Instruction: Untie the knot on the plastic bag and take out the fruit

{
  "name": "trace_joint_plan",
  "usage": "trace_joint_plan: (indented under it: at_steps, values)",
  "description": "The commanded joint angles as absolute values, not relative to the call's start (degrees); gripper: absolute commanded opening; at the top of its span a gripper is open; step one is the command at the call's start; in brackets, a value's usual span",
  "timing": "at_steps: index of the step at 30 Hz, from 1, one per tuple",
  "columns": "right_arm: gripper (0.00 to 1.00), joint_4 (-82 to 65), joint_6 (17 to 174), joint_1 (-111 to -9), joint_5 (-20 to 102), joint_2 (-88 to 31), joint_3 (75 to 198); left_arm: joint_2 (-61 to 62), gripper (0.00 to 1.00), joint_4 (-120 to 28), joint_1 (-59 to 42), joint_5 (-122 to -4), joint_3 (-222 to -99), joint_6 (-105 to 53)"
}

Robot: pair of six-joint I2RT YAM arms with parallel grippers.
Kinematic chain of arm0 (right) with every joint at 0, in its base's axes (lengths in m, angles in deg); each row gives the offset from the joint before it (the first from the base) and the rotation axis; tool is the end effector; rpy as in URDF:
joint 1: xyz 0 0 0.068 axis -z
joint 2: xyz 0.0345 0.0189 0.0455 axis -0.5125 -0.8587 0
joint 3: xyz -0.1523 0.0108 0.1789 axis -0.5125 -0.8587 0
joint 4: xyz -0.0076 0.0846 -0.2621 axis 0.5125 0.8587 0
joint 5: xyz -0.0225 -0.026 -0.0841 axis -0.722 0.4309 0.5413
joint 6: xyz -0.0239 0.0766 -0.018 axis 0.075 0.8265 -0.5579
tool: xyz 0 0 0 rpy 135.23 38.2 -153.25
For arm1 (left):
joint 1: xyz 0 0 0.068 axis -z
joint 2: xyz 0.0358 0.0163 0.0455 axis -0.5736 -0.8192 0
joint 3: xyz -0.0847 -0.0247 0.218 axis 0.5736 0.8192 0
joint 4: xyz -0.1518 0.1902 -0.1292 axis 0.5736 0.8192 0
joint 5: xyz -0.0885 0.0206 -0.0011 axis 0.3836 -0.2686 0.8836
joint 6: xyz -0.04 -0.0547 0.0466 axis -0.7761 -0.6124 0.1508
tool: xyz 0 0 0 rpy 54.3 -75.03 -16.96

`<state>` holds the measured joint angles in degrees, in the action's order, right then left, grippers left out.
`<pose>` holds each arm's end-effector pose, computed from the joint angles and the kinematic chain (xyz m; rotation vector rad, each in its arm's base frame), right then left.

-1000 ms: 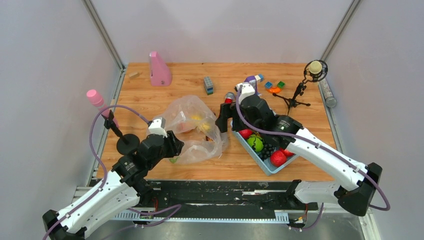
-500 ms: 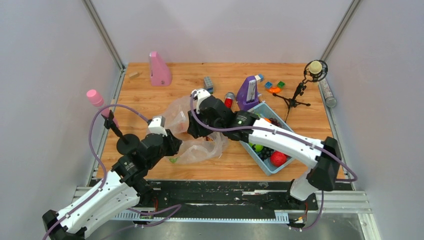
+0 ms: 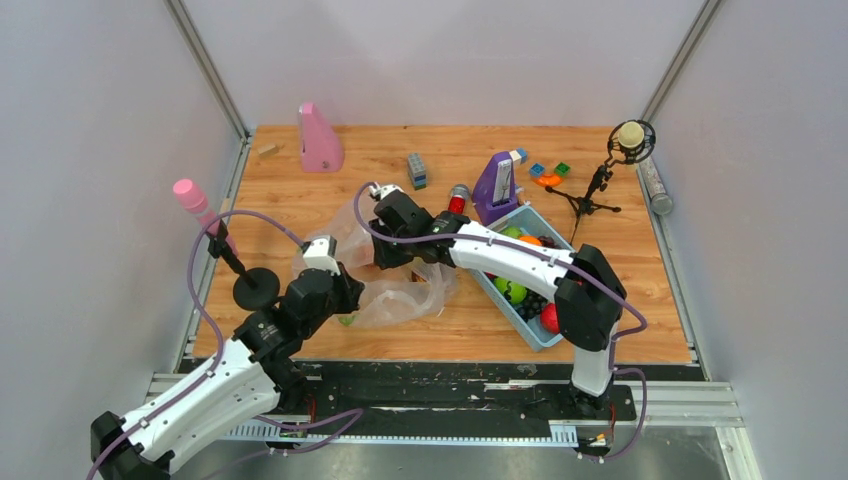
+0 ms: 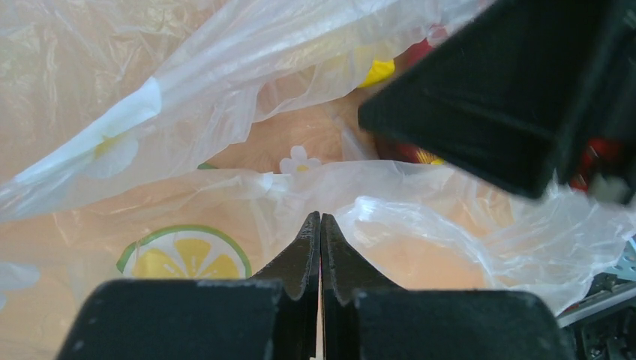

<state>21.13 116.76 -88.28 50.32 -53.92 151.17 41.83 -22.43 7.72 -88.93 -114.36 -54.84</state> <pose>0.2443 0.3784 0.2068 -0.6194 2.4107 0.6401 0.1786 -0.1354 0.1934 -0.1497 2.1007 -0.5705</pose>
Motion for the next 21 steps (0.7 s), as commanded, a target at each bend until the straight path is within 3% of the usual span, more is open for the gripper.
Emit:
trace_joint_plan:
  at_steps: [1, 14, 21]
  values:
    - [0.26, 21.0, 117.9, -84.4, 50.6, -56.2, 153.6, 41.0, 0.00, -25.7, 7.9, -90.4, -113.9, -53.2]
    - [0.37, 33.3, 113.9, -81.1, 58.9, -61.3, 155.4, 34.0, 0.00, -32.4, 7.9, -88.6, -109.5, -53.5]
    - [0.61, 36.4, 114.5, -80.9, 60.2, -61.0, 154.2, 31.5, 0.00, -34.6, 7.9, -87.9, -108.9, -54.1]
